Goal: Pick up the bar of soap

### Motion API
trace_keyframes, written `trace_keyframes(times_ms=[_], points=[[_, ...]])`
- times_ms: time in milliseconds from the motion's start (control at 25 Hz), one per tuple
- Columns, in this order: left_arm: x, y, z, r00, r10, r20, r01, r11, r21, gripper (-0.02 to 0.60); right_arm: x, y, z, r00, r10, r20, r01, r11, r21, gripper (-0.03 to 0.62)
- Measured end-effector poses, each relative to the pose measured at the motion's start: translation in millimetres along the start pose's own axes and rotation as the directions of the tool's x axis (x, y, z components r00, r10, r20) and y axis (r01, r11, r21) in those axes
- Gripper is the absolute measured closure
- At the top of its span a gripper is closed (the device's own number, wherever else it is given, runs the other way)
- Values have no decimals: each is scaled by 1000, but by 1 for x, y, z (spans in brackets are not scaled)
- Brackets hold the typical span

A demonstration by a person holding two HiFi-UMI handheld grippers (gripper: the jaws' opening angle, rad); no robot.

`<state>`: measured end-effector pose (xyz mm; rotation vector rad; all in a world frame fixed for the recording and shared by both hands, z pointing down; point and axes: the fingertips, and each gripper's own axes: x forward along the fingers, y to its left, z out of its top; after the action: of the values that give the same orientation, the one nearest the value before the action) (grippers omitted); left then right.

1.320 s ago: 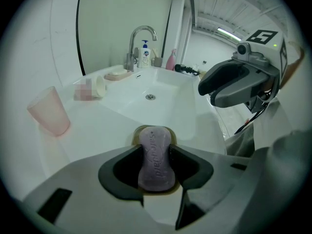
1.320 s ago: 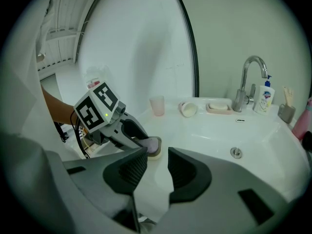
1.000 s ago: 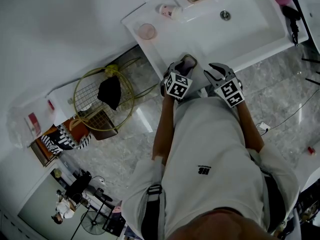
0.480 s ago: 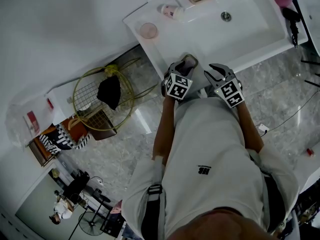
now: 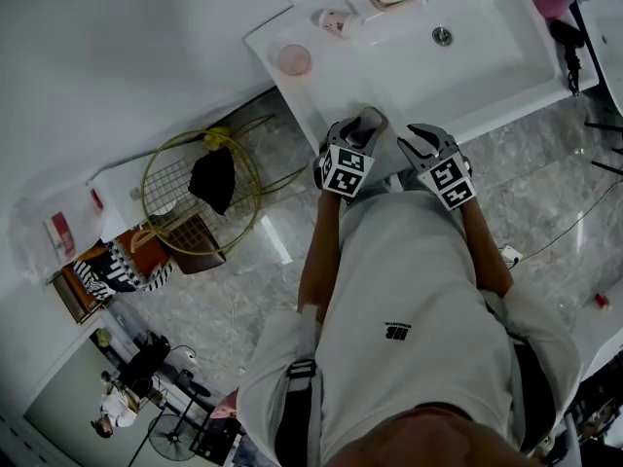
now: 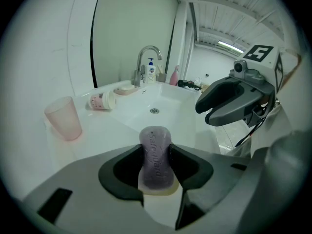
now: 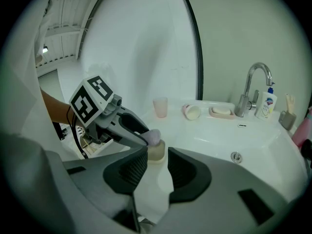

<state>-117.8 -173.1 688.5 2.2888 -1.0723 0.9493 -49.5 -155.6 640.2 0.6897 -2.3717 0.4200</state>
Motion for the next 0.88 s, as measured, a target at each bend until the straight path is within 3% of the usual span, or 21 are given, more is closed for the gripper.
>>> trace_keyframes(times_ms=[440,880], points=[[-27,9,30,993,43,109,-43,999,-9,395,0,2,13,1000,-8,20,9,1000,-22,450],[-67,21,65,969,83,234,-82,997,-16,396,-9,0,51,995,-23,102,26,999,-22,450]])
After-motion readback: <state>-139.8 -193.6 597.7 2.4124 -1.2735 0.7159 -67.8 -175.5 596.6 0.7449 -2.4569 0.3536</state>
